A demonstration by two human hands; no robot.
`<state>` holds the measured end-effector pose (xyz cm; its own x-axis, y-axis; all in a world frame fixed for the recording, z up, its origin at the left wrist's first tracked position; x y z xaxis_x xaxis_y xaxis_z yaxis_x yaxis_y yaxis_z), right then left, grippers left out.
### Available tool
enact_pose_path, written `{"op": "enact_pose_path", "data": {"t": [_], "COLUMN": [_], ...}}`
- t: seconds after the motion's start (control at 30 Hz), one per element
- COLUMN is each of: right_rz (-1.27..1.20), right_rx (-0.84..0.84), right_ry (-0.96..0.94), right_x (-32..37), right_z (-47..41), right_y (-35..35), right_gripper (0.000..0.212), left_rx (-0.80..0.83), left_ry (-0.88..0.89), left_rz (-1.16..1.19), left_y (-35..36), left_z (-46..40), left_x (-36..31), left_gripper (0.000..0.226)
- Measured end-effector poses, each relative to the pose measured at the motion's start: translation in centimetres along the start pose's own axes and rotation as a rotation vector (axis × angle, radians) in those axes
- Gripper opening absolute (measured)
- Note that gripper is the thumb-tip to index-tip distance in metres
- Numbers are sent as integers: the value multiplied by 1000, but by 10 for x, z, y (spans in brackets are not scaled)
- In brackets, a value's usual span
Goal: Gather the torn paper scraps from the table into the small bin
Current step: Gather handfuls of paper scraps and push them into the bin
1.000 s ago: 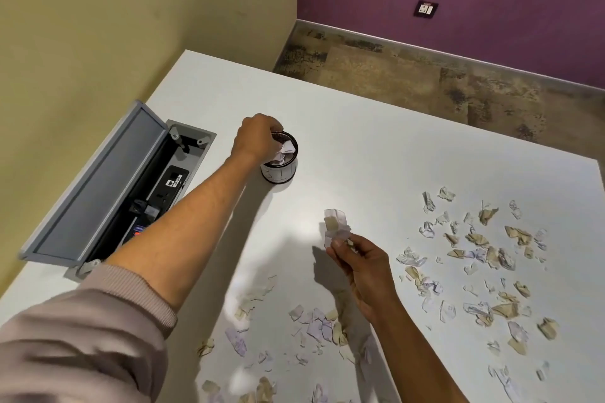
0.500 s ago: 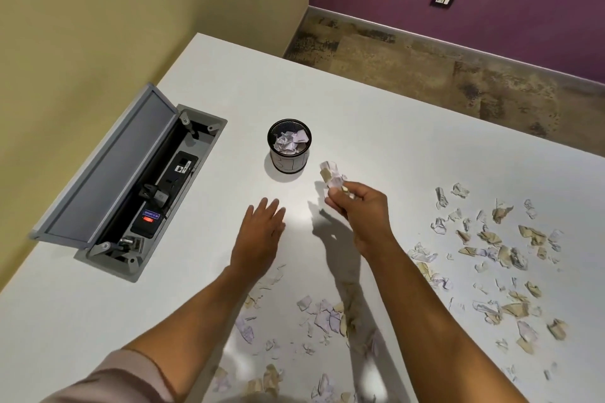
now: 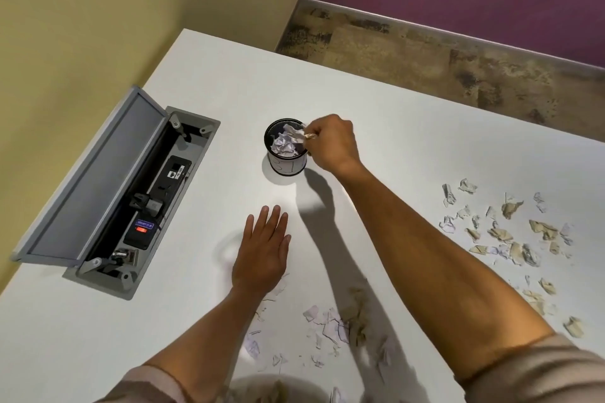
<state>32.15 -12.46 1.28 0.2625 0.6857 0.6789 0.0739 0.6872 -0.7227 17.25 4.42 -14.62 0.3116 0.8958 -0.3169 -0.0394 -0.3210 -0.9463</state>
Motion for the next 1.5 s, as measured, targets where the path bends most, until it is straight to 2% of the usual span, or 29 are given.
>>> {"op": "enact_pose_path", "data": {"t": [0.17, 0.23, 0.33, 0.47, 0.7, 0.87, 1.07, 1.33, 1.5], "right_rz": [401, 480, 500, 479, 513, 549, 545, 593, 417], "right_rx": [85, 122, 203, 284, 473, 424, 388, 447, 326], "right_ry": [-240, -287, -277, -250, -331, -375, -328, -312, -262], "right_x": [23, 28, 26, 25, 38, 45, 30, 31, 33], "right_z": [-12, -17, -22, -26, -34, -35, -34, -41, -31], "right_y": [28, 37, 47, 53, 40, 36, 55, 63, 41], "right_gripper": [26, 30, 28, 14, 32, 26, 28, 28, 30], "left_rx": [-11, -9, -14, -16, -2, 11, 12, 13, 16], "left_ry": [-6, -7, -3, -5, -7, -13, -15, -10, -1], "left_rz": [-17, -19, -21, -25, -43, -43, -43, -45, -51], "left_y": [2, 2, 1, -1, -4, -5, -4, -3, -1], "left_z": [0, 1, 0, 0, 0, 1, 0, 0, 0], "left_x": [0, 0, -1, -2, -4, -4, -4, -3, -2], "left_gripper": [50, 50, 50, 50, 50, 50, 50, 49, 49]}}
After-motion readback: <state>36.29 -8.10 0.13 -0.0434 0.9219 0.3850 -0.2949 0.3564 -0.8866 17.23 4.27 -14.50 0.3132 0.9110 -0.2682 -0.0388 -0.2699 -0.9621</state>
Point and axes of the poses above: each hand's wrist, its own z-axis away from the middle knuckle, its own y-axis out of the palm, x = y × z, the point moved 2 cm from there along -z, towards the middle knuckle, and after that the axes turned 5 degrees about -x, right-handed, at the moved point
